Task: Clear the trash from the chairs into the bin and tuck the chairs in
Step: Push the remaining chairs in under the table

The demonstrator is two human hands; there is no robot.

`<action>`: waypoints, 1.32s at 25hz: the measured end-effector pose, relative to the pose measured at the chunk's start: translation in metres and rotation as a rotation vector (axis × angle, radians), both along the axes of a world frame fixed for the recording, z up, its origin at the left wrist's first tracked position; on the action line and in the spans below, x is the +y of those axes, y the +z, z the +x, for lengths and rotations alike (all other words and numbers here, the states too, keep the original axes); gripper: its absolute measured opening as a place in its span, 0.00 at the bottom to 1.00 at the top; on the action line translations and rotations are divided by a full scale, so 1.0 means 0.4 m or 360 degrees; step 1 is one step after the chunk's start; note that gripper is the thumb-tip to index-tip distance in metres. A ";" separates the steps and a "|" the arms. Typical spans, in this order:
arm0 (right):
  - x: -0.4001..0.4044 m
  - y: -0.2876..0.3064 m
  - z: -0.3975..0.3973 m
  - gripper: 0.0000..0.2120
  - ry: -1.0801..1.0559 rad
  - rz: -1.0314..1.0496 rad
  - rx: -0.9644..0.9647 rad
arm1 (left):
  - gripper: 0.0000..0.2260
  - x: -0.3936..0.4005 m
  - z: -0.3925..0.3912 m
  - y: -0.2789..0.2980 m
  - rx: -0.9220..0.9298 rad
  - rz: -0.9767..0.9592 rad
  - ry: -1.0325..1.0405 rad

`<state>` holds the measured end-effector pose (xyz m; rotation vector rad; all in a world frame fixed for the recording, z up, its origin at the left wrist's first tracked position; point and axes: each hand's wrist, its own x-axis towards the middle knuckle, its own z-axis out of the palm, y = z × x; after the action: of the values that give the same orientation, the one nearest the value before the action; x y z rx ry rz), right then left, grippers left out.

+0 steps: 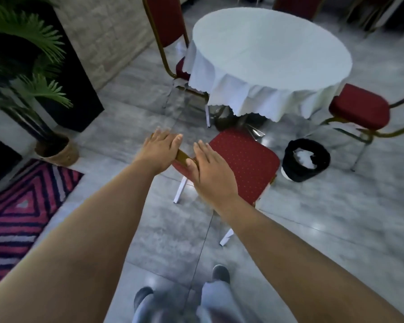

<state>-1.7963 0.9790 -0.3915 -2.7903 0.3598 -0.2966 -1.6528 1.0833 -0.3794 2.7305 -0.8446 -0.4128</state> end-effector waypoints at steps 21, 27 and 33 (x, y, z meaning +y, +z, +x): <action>0.063 -0.019 -0.022 0.31 -0.0863 -0.0064 -0.0037 | 0.26 -0.028 0.116 -0.052 -0.0105 -0.0065 -0.0712; 0.001 -0.025 -0.161 0.29 -0.0746 -0.0047 -0.0143 | 0.26 -0.024 -0.056 -0.041 -0.0065 -0.0095 -0.0532; -0.118 -0.026 -0.354 0.29 -0.0594 -0.0046 -0.0146 | 0.28 -0.063 -0.312 -0.030 0.0000 -0.0092 -0.0293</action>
<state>-1.9380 0.9320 -0.4018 -2.7109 0.8605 -0.5147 -1.7776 1.0579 -0.3912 2.6096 -1.0955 -0.4173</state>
